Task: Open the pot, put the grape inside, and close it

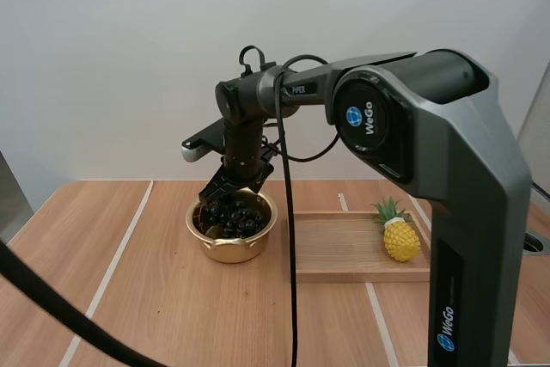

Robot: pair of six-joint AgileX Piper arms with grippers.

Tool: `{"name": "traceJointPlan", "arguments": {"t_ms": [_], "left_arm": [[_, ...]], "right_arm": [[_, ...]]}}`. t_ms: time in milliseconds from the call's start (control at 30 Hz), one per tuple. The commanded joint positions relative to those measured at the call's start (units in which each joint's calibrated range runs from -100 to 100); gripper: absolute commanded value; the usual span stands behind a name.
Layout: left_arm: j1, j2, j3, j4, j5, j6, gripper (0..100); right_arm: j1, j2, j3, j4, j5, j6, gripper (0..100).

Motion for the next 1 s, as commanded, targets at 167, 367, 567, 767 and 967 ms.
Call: {"name": "traceJointPlan", "arguments": {"t_ms": [167,367,567,767,967], "left_arm": [[0.24,-0.2,0.0,0.6,0.1,-0.2,0],[0.24,-0.1,0.0,0.6,1.4,-0.2,0],[0.24,1.0,0.0,0.6,8.4,-0.1,0],[0.24,2.3,0.0,0.6,9.5,0.0,0],[0.24,4.5,0.0,-0.8,16.8,-0.6,0]], "right_arm": [[-0.1,-10.3,0.3,-2.2,0.0,-0.2,100],[-0.1,-21.3,0.3,-9.0,-4.3,3.4,100],[-0.1,-34.7,0.3,-17.1,-12.1,12.7,100],[-1.5,-47.5,0.3,-21.8,-12.6,18.2,100],[-4.6,-55.1,0.3,-34.6,-9.8,23.5,100]]}}
